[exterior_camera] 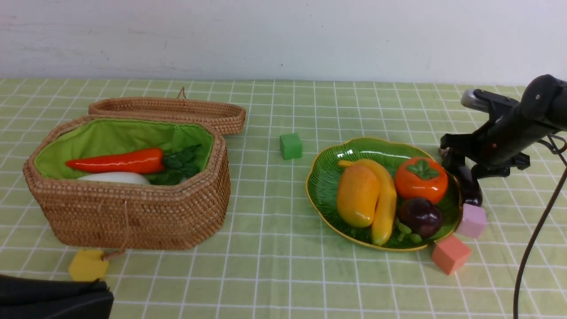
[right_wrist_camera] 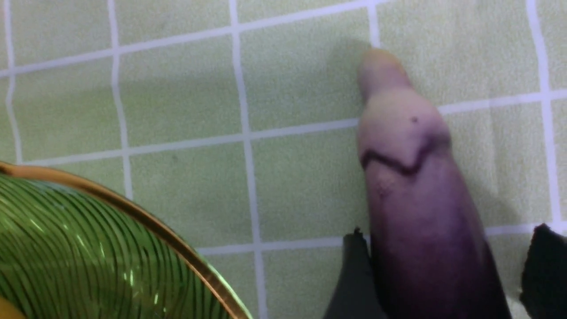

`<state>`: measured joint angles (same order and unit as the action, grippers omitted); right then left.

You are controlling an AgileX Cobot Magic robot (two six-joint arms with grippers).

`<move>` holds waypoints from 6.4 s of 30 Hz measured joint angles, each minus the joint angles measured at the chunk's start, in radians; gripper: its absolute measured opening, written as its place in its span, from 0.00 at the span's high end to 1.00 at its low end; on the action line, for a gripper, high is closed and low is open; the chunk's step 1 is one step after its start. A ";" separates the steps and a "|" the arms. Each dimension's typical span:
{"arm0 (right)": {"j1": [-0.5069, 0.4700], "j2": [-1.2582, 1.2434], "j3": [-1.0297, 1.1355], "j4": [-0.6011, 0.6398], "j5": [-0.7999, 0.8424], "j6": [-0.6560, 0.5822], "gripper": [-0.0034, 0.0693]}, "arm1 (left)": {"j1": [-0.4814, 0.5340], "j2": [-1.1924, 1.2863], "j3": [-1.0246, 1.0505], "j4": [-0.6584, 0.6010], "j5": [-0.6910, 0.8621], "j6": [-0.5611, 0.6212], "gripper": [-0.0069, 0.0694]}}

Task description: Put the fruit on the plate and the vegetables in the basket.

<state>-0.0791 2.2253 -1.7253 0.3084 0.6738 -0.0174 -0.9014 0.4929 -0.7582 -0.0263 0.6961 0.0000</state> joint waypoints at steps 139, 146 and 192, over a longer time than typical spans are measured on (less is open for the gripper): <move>0.121 -2.237 1.741 -0.043 -0.269 -0.207 0.98 | 0.000 -0.462 0.419 0.405 -0.204 -0.599 0.87; 0.121 -2.236 1.741 -0.051 -0.267 -0.137 0.98 | 0.000 -0.462 0.419 0.405 -0.204 -0.599 0.86; 0.121 -2.236 1.741 -0.054 -0.266 -0.133 0.94 | 0.744 -0.463 0.784 -0.014 -0.570 -0.132 0.93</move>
<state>0.0415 -0.0112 0.0153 0.2548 0.4080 -0.1503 -0.1572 0.0303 0.0259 -0.0407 0.1260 -0.1325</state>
